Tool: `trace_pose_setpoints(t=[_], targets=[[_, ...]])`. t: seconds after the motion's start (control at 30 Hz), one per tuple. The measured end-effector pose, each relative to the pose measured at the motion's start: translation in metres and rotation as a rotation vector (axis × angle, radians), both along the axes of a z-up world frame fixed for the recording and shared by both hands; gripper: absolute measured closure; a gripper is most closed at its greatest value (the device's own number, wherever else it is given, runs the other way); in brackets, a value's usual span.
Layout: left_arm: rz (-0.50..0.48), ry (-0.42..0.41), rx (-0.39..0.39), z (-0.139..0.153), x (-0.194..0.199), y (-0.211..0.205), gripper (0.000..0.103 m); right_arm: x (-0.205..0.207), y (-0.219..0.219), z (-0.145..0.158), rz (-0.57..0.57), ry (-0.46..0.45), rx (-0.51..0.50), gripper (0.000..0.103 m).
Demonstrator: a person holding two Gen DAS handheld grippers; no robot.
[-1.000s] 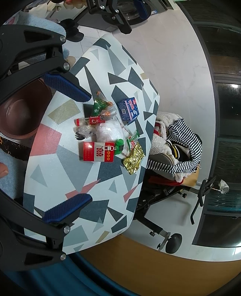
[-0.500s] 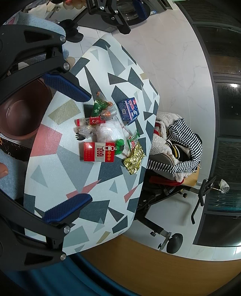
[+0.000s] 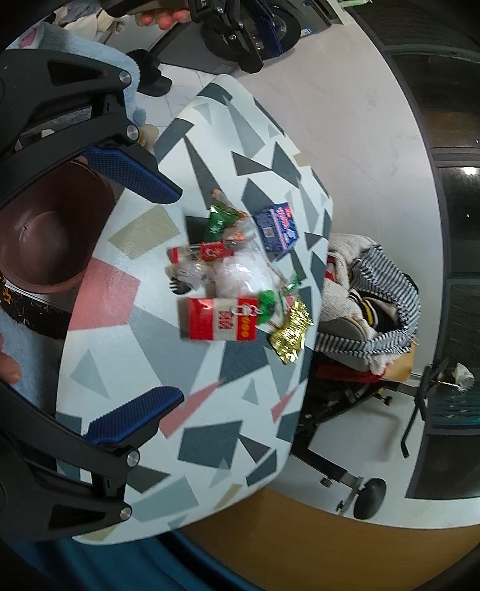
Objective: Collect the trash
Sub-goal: 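Grasp the red box with the right gripper and lift it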
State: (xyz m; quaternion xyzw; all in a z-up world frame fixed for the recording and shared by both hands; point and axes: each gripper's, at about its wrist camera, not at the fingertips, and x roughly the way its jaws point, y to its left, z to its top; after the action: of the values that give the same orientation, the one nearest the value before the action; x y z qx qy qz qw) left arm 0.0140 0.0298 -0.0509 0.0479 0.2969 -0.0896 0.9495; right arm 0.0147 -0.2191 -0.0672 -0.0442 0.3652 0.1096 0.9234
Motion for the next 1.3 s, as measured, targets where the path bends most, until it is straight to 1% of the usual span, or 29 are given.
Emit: trace_pose_setpoints(t=[0.1,0.17,0.23,0.3,0.37,0.47,0.53,0.6,0.7,0.77,0.8,0.83,0.93,1.1,1.17,1.2,1.23,1.27,1.3], targets=[[-0.015,0.034,-0.008,-0.012,0.005,0.002,0.005,0.002,0.005,-0.013,0.018,0.0,-0.022,0.006],[-0.015,0.045,-0.009,-0.018,0.007,0.002,0.005,0.006,0.005,-0.02,0.026,0.026,-0.024,0.006],[-0.015,0.041,0.007,-0.024,0.01,0.001,0.005,0.01,0.004,-0.026,0.023,0.04,-0.026,0.006],[-0.015,0.017,0.035,-0.029,0.012,-0.002,0.005,0.014,0.002,-0.03,0.0,0.033,-0.048,0.006],[-0.024,0.012,0.051,-0.033,0.016,-0.004,0.005,0.02,-0.003,-0.032,-0.02,0.03,-0.051,0.006],[-0.039,0.037,0.053,-0.039,0.026,-0.005,0.005,0.03,-0.014,-0.035,-0.037,0.022,-0.018,0.006],[-0.063,0.08,0.018,-0.045,0.035,-0.005,0.005,0.04,-0.02,-0.037,-0.052,0.032,0.01,0.006],[-0.055,0.106,0.009,-0.051,0.043,-0.005,0.005,0.054,-0.028,-0.042,-0.064,0.05,0.053,0.006],[-0.024,0.129,-0.005,-0.058,0.057,-0.003,0.005,0.072,-0.034,-0.05,-0.064,0.062,0.09,0.006],[-0.008,0.147,-0.035,-0.061,0.065,-0.001,0.005,0.084,-0.033,-0.057,-0.056,0.073,0.097,0.01],[0.004,0.159,-0.058,-0.063,0.07,0.002,0.005,0.091,-0.032,-0.061,-0.052,0.081,0.102,0.014],[0.011,0.167,-0.077,-0.064,0.073,0.005,0.005,0.098,-0.031,-0.065,-0.048,0.089,0.111,0.016],[0.03,0.177,-0.127,-0.067,0.083,0.011,0.005,0.122,-0.029,-0.078,-0.043,0.112,0.141,0.02],[0.047,0.207,-0.167,-0.073,0.094,0.017,0.006,0.153,-0.021,-0.092,-0.042,0.141,0.172,0.023],[0.046,0.214,-0.175,-0.075,0.096,0.017,0.006,0.163,-0.016,-0.098,-0.036,0.156,0.159,0.028],[0.044,0.217,-0.178,-0.075,0.096,0.017,0.006,0.167,-0.013,-0.102,-0.029,0.166,0.143,0.033],[0.042,0.218,-0.181,-0.075,0.097,0.017,0.006,0.169,-0.011,-0.105,-0.023,0.175,0.134,0.043],[0.039,0.218,-0.181,-0.076,0.097,0.016,0.006,0.17,-0.01,-0.107,-0.015,0.187,0.12,0.045],[0.037,0.217,-0.18,-0.075,0.096,0.016,0.006,0.167,-0.01,-0.108,-0.007,0.189,0.116,0.045]])
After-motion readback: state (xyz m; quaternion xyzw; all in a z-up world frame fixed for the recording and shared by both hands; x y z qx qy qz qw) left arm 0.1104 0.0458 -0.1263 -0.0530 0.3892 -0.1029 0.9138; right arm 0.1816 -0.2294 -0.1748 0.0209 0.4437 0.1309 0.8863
